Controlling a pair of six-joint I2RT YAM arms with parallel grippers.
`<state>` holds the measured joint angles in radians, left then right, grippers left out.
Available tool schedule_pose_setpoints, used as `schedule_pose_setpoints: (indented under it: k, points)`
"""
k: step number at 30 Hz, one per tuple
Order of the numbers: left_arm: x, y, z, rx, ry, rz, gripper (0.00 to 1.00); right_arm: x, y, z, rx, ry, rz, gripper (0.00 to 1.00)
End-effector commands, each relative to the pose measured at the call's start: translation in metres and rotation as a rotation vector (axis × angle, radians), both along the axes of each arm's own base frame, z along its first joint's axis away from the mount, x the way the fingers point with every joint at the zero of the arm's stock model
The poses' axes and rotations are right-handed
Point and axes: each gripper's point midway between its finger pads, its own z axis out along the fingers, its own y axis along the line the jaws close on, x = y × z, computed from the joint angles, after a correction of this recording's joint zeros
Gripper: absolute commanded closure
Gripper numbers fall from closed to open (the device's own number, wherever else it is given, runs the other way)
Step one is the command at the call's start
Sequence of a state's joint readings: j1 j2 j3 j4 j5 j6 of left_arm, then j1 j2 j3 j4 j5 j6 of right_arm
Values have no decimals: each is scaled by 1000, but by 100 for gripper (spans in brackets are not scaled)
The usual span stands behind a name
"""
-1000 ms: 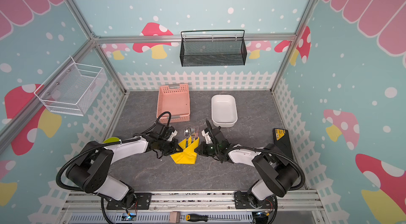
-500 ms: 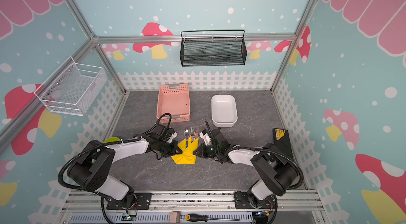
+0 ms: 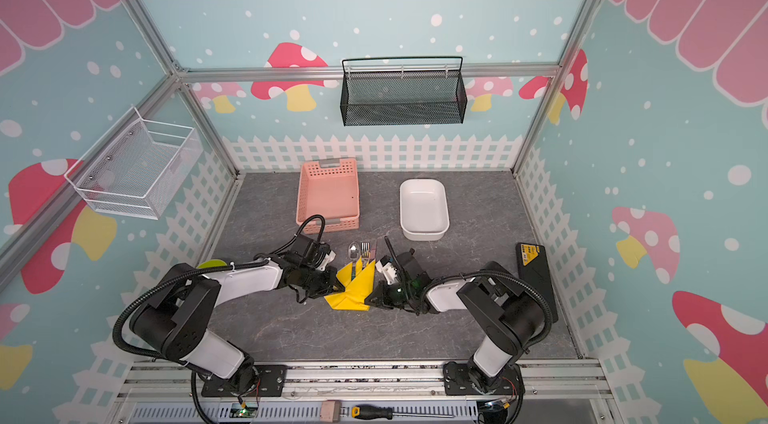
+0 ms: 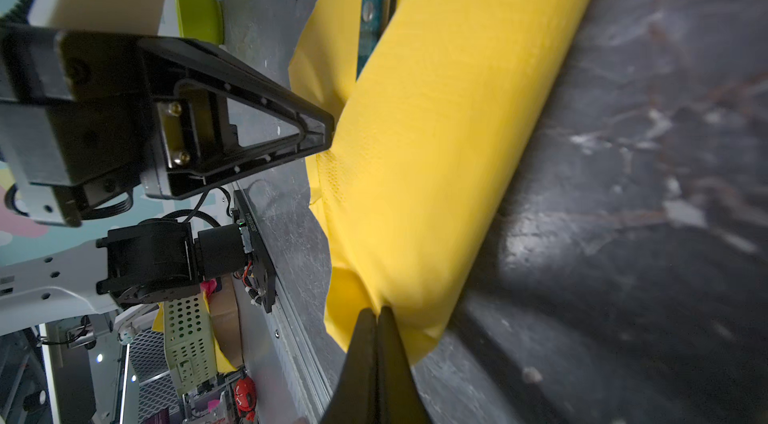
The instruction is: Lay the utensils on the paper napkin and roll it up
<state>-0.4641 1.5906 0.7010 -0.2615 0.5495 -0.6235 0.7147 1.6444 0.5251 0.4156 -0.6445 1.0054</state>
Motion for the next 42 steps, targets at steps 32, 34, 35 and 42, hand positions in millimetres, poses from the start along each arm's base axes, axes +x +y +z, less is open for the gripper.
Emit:
schedule_pose_setpoints:
  k: [32, 34, 35, 42]
  points:
    - [16, 0, 1, 31, -42, 4, 100, -14, 10, -13, 59, 43, 10, 100]
    - [16, 0, 1, 31, -39, 3, 100, -12, 9, -13, 44, 42, 2, 100]
    - [16, 0, 1, 31, -39, 3, 100, -12, 9, -13, 35, 40, 4, 100]
    - [16, 0, 1, 30, -41, 3, 100, -9, 12, 13, 74, -28, 26, 99]
